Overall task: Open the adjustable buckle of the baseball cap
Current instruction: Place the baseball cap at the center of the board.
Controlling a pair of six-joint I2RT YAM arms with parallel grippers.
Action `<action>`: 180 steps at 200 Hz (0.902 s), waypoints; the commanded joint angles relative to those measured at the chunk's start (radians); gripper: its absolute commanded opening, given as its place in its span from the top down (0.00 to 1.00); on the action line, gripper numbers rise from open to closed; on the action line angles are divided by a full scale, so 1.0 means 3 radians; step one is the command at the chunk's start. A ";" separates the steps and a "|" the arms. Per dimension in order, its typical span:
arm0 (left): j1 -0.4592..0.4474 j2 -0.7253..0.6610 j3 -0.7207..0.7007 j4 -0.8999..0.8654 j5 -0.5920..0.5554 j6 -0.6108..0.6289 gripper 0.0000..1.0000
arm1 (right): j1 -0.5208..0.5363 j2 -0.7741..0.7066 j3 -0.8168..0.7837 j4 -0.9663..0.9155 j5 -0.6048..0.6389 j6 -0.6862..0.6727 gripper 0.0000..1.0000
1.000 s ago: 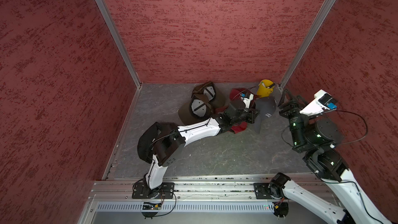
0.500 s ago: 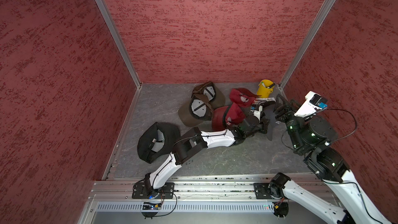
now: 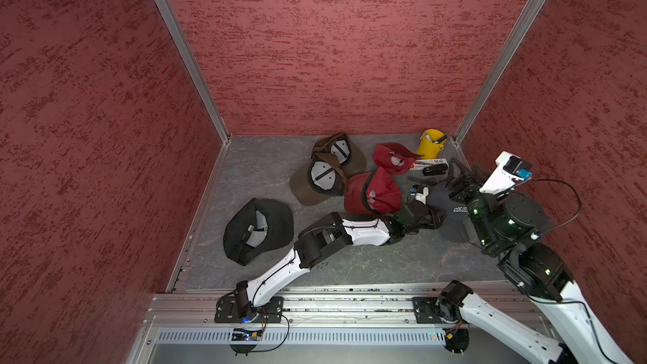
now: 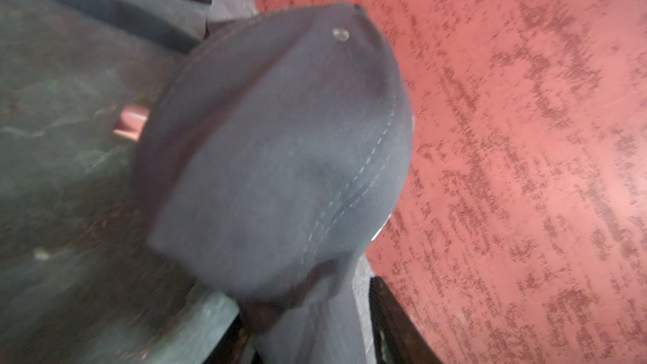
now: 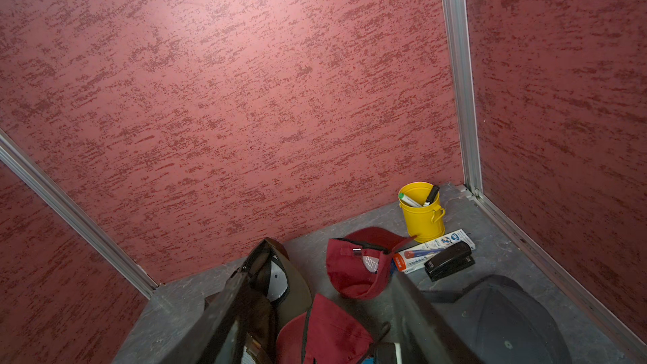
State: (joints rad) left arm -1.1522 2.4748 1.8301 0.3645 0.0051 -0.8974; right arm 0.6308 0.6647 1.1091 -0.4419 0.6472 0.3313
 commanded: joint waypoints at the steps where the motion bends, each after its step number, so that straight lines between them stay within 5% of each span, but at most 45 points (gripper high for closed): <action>1: -0.0009 0.0016 0.0143 -0.0449 0.0201 -0.0013 0.34 | -0.0016 0.0000 -0.0074 0.0082 -0.0040 -0.0061 0.36; 39: -0.0018 -0.0152 0.0118 -0.0878 0.0461 0.0248 0.00 | -0.0017 0.0092 -0.0123 0.0191 -0.0073 -0.0097 0.35; 180: 0.0135 -0.1439 -0.0831 -0.1585 0.0346 0.1283 0.00 | -0.0112 0.0580 -0.0087 0.0470 -0.0150 -0.0125 0.31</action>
State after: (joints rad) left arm -1.1481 2.1067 1.6421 -0.0319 0.1295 -0.5694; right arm 0.6106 0.8310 1.0782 -0.3363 0.6231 0.2874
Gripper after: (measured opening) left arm 0.996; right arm 0.694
